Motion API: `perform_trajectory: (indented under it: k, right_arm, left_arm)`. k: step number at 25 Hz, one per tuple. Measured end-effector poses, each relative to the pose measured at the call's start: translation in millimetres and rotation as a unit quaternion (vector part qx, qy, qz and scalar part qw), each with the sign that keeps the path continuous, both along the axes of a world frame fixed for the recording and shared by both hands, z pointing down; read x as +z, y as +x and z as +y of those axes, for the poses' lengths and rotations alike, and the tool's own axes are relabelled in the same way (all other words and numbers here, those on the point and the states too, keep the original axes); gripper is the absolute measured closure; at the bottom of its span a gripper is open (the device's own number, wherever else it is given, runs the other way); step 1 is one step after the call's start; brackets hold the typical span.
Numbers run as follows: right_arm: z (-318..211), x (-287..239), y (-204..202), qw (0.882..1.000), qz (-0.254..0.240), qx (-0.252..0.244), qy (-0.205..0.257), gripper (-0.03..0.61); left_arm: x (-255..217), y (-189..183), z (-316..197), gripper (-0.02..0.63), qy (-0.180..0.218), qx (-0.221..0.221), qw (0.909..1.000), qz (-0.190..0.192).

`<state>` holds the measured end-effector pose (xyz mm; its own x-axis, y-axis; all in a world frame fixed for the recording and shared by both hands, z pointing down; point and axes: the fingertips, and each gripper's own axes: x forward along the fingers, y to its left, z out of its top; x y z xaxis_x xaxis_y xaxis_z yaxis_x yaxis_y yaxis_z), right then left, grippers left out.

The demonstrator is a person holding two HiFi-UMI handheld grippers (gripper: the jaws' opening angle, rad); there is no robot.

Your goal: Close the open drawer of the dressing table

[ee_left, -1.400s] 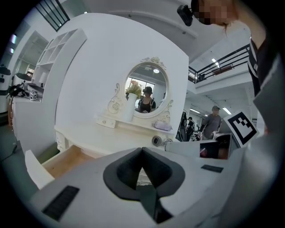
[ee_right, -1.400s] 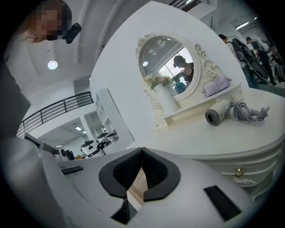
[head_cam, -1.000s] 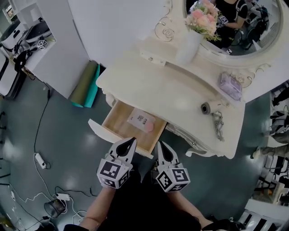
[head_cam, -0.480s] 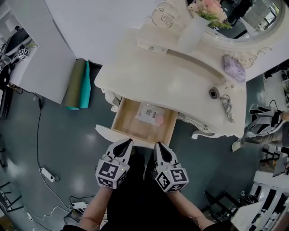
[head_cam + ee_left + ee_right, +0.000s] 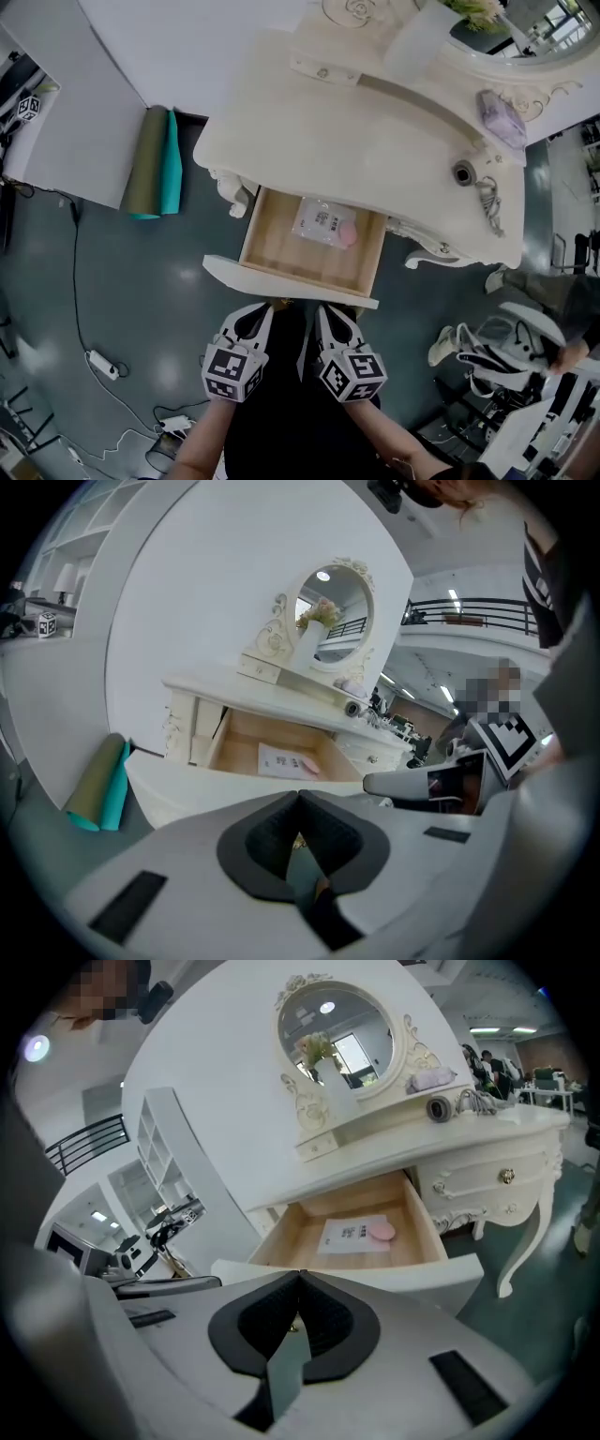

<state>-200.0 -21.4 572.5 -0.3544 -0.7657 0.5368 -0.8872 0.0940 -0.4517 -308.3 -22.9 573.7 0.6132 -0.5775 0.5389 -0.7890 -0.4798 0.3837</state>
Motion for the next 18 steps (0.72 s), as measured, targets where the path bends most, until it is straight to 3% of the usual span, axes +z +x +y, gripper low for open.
perform_trajectory:
  k: [7, 18]
  right_arm:
    - [13, 47, 2, 0.998, 0.006, 0.009, -0.057, 0.563]
    - [-2, 59, 11, 0.998, -0.006, 0.031, -0.063, 0.563]
  left_arm:
    - [42, -5, 10, 0.612, -0.04, 0.003, 0.9991, -0.014]
    - [59, 2, 1, 0.612, -0.054, 0.011, 0.998, -0.031]
